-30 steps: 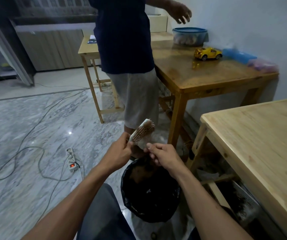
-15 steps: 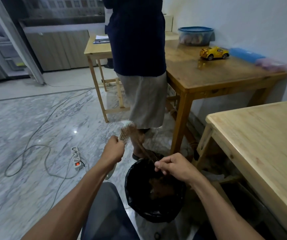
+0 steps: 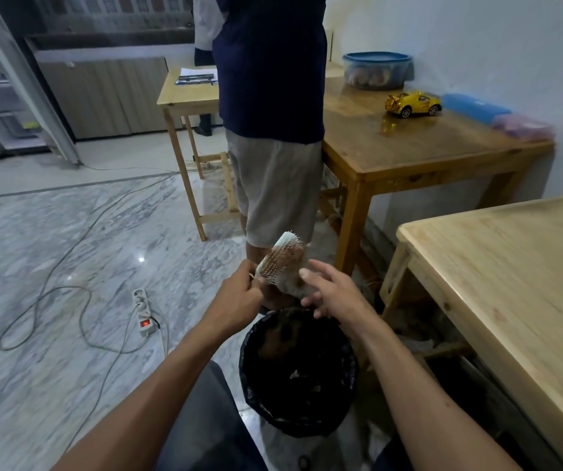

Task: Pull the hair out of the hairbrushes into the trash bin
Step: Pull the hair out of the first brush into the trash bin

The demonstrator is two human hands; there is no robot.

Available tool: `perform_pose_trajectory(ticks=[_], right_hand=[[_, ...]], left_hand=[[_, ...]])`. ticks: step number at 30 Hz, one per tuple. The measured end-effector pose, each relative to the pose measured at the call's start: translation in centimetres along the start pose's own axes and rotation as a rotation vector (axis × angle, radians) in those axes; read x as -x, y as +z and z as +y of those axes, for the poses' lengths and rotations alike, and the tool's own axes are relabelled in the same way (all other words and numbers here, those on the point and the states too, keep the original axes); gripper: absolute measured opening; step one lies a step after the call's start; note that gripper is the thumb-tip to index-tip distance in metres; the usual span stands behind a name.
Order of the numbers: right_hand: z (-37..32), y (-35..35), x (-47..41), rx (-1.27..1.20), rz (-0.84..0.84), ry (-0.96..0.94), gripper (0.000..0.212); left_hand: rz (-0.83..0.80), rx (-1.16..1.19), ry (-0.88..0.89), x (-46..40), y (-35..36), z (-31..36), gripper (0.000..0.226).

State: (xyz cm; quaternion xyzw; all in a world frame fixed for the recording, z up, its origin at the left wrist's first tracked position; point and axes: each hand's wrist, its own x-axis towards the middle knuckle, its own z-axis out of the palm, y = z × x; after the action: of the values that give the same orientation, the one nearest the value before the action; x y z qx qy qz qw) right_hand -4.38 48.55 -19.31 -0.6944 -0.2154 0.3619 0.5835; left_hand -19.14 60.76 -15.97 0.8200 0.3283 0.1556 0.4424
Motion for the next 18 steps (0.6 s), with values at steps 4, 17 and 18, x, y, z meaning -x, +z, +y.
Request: perform_pose_trajectory(ticks=[4, 17, 18], right_hand=[[0.6, 0.8, 0.3, 0.008, 0.047, -0.117, 0.008], [1.0, 0.2, 1.0, 0.393, 0.009, 0.021, 0.061], [0.4, 0.3, 1.0, 0.301, -0.015, 0.006, 0.064]], left_hand=[[0.015, 0.17, -0.064, -0.2, 0.1, 0.0, 0.012], [0.037, 0.177, -0.073, -1.4, -1.0, 0.2, 0.011], [0.02, 0.174, -0.054, -1.2, -0.8, 0.4, 0.011]])
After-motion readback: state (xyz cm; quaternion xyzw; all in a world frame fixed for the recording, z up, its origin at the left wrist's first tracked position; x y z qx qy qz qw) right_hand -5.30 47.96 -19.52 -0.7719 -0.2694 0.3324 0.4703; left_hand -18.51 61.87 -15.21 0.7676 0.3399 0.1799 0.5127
